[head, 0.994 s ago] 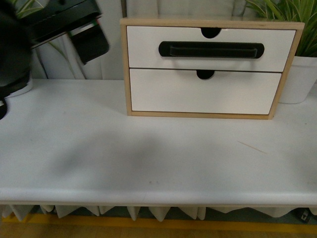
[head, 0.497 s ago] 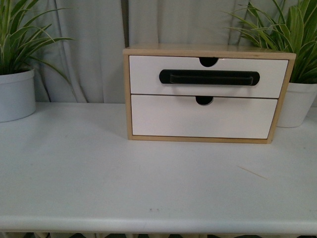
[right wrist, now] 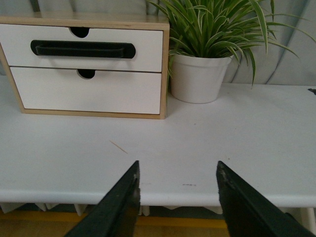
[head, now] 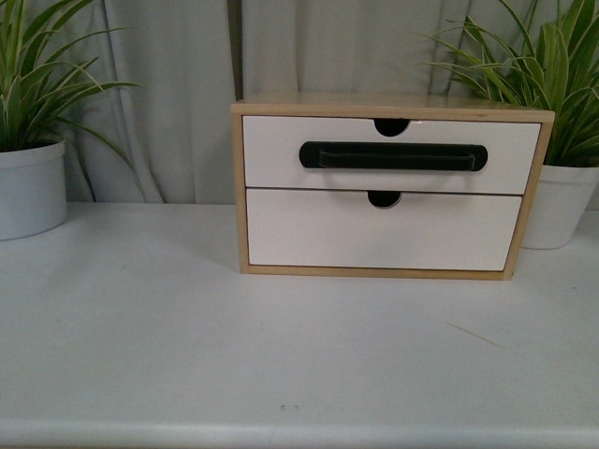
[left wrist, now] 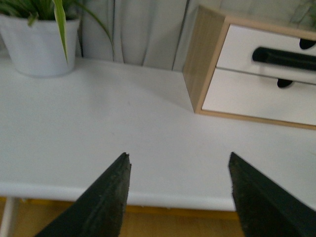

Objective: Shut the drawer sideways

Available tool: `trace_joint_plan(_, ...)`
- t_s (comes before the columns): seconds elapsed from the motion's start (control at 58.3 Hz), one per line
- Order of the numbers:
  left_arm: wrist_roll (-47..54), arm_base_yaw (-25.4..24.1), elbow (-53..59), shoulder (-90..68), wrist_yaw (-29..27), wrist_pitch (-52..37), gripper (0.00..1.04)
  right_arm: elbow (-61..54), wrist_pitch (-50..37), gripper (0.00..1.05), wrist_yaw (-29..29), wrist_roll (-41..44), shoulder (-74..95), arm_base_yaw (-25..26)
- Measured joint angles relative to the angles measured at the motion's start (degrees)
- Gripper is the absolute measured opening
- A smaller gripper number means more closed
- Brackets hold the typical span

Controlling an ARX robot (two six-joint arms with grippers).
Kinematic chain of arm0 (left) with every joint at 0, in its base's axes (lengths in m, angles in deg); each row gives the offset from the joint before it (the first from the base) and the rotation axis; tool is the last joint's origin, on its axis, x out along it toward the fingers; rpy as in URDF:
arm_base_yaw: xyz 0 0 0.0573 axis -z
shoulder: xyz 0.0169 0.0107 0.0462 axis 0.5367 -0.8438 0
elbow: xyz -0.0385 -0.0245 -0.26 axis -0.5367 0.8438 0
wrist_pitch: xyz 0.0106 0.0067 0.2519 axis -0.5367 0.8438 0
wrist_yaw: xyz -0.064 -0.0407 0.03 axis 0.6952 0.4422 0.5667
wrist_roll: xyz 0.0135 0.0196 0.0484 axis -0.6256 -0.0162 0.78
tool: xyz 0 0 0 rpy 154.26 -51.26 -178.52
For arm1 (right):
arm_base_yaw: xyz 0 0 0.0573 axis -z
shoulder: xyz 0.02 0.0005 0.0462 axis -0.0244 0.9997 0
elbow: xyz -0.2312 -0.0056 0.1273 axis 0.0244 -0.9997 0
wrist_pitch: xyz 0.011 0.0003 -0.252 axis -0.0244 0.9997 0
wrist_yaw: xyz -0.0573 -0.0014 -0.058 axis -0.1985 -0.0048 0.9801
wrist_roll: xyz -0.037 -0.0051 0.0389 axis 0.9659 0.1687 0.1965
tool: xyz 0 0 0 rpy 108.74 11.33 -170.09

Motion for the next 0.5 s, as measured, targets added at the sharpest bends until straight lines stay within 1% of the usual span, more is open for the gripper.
trace_joint_plan(0.034, 1.51, -1.84, 0.39, 1.44, 1.73, 1.09, 0.47, -0.24, -0.07, 0.36, 0.00, -0.28, -0.20, -0.02)
trace_joint_plan(0.103, 2.86, -4.28, 1.16, 3.32, 4.00, 2.80, 0.36, -0.68, -0.15, 0.24, 0.02, -0.77, -0.63, -0.04)
trace_joint_plan(0.12, 3.26, -5.05, 1.36, 3.89, 4.98, 3.30, 0.32, -0.74, -0.17, 0.22, 0.04, -0.79, -0.70, -0.04)
trace_joint_plan(0.154, 3.72, -6.16, 1.55, 4.74, 6.21, 4.00, 0.27, -0.96, -0.20, 0.15, 0.02, -0.94, -0.96, -0.04)
trace_joint_plan(0.171, 3.89, -6.80, 1.64, 5.25, 6.80, 4.37, 0.23, -1.03, -0.20, 0.13, 0.02, -0.96, -1.01, -0.04)
trace_joint_plan(0.223, 4.28, -8.33, 1.77, 6.47, 8.02, 5.25, 0.14, -1.42, -0.28, 0.02, 0.02, -1.05, -1.33, -0.04)
trace_joint_plan(0.24, 4.37, -8.90, 1.88, 6.91, 8.76, 5.44, 0.11, -1.46, -0.28, 0.01, 0.02, -1.05, -1.38, -0.04)
trace_joint_plan(0.274, 4.52, -9.70, 2.54, 7.58, 9.38, 4.94, 0.05, -1.70, -0.31, 0.01, -0.02, -1.11, -1.53, -0.04)
trace_joint_plan(0.291, 4.44, -10.23, 2.97, 8.09, 9.86, 4.87, 0.04, -1.75, -0.33, 0.01, -0.02, -1.09, -1.55, -0.04)
trace_joint_plan(0.497, 5.03, -14.43, 3.41, 11.74, 13.84, 8.00, 0.04, -3.58, -0.79, 0.01, 0.07, -1.22, -3.39, -0.04)
